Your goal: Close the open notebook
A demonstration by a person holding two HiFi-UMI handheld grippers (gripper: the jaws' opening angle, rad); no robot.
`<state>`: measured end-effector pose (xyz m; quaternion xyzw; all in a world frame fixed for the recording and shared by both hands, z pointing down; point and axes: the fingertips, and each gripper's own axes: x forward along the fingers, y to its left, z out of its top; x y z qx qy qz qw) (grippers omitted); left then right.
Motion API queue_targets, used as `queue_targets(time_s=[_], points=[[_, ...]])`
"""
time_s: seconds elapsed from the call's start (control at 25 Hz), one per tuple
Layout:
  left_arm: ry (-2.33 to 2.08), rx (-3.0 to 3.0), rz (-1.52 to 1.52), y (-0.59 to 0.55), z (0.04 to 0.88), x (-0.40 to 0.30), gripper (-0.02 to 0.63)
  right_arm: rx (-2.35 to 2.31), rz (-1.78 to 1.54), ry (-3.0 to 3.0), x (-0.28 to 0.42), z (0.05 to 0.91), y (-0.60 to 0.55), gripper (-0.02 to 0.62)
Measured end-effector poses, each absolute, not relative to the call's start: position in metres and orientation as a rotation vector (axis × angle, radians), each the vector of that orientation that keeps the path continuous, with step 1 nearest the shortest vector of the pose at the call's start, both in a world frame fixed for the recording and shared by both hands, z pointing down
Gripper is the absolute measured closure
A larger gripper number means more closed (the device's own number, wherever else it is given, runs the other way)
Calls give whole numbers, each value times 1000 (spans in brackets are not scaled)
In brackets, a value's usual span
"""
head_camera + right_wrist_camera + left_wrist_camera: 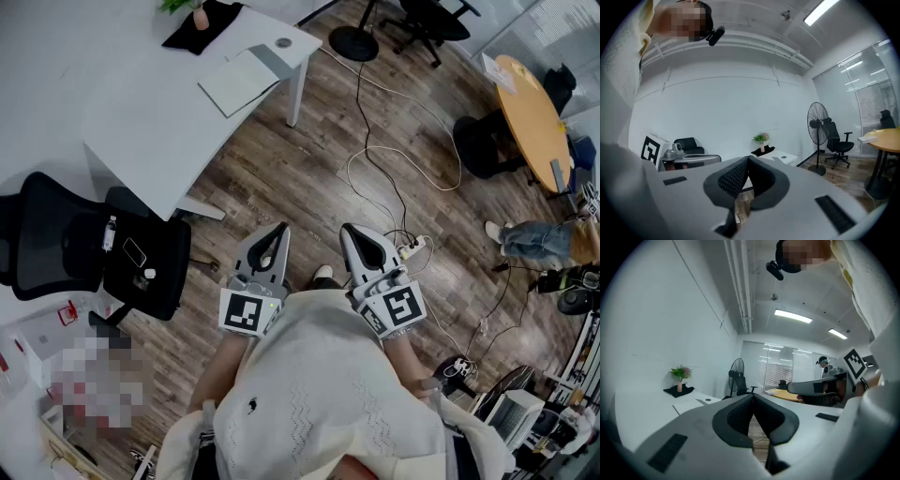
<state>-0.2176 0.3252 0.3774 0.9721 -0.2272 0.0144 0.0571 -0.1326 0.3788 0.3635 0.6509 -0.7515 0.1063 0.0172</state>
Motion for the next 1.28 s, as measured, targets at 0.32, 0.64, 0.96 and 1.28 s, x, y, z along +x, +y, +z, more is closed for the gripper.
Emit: queue_targets(time_s=[0.32,0.64,0.96,1.28], points=[[-730,2969,76,395,370,-178,594,2006,310,-2366,-80,354,431,595],[-747,2981,70,424,369,-154,594,2049,311,-2363,-55,357,468,595],[-773,2977,60,434,368,-144,594,2063,297,-2374,-42,356,485,595],[-797,2953,30,449,367,-125,594,2080,307,-2383,-20,357,498,594]])
